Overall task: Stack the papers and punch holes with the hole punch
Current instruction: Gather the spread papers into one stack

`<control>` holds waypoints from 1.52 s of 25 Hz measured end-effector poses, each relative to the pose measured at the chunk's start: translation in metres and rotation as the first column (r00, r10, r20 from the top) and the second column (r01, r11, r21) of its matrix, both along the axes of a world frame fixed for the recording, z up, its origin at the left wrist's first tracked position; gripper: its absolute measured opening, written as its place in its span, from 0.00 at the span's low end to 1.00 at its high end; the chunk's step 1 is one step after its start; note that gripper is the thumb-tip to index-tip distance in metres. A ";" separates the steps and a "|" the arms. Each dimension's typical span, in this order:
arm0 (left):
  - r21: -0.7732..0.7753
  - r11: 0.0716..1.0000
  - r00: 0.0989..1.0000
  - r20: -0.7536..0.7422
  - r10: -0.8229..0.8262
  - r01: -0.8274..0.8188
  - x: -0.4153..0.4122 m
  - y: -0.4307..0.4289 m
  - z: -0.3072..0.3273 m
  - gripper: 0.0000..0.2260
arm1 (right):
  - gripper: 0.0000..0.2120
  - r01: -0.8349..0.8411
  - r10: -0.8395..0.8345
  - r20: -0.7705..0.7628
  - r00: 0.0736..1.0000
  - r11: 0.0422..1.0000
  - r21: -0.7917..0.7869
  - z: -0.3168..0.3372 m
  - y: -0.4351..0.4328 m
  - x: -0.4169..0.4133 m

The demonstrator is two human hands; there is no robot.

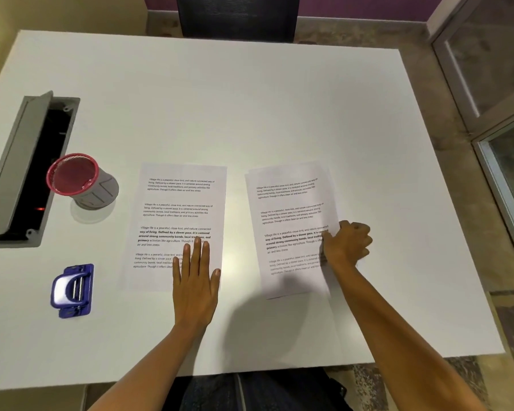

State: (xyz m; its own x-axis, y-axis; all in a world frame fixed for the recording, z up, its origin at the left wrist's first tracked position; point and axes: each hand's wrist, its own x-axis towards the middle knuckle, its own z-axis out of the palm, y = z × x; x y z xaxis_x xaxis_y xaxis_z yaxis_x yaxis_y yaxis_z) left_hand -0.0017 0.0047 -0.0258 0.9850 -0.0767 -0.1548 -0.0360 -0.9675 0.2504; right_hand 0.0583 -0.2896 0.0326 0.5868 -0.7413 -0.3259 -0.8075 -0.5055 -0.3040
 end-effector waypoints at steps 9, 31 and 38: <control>-0.082 0.997 0.999 -0.041 0.003 -0.006 0.002 0.000 0.007 0.28 | 0.15 -0.060 0.064 0.023 0.998 0.991 -0.120 0.000 -0.003 -0.002; -0.717 -0.020 0.524 -0.528 0.668 -0.697 0.055 0.102 0.063 0.22 | 0.11 -0.214 -0.294 0.515 0.805 0.666 0.714 0.054 0.145 -0.013; -0.593 0.269 0.582 -0.433 0.688 -0.759 0.061 0.110 0.063 0.23 | 0.19 -0.190 -0.116 0.383 0.916 0.718 0.670 0.005 0.192 0.009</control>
